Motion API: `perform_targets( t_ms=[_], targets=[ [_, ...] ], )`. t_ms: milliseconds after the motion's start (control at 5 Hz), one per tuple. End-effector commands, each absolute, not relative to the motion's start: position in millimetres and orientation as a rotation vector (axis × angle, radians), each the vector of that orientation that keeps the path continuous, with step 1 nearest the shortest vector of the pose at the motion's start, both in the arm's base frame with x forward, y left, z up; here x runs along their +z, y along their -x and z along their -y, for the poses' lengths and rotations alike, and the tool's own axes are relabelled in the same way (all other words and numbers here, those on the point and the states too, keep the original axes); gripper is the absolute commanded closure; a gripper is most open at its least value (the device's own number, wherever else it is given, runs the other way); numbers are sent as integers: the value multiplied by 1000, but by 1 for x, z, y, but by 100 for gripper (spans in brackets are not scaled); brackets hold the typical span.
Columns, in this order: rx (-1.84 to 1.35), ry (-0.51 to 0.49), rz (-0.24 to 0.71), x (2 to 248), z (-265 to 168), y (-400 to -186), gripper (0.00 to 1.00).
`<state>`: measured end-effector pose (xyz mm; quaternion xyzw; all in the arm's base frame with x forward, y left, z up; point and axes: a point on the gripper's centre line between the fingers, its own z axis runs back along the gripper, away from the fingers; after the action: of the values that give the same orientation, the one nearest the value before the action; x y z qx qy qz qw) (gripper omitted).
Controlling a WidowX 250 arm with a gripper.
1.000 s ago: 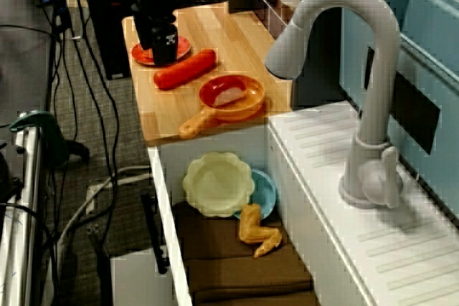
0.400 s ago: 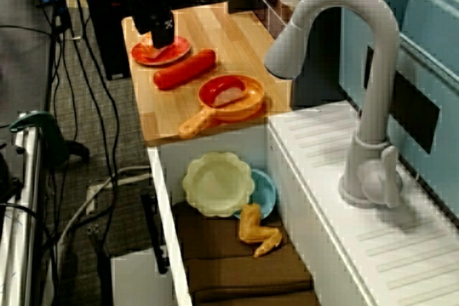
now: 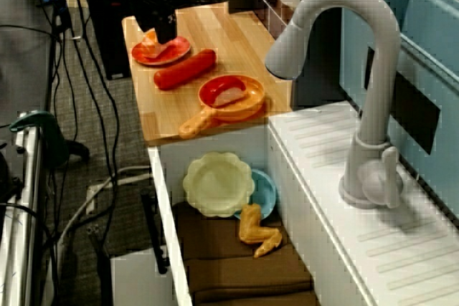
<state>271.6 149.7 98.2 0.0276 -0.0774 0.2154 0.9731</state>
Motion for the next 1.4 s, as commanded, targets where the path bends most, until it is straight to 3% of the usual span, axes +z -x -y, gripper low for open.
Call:
perform_targets(
  t_ms=[0,600,1200],
  targets=[
    [444,-43,167,108,-152,-285,0],
    [465,-85,126,72,-153,-316,0],
    [454,-86,82,66,-157,-315,0]
  ],
)
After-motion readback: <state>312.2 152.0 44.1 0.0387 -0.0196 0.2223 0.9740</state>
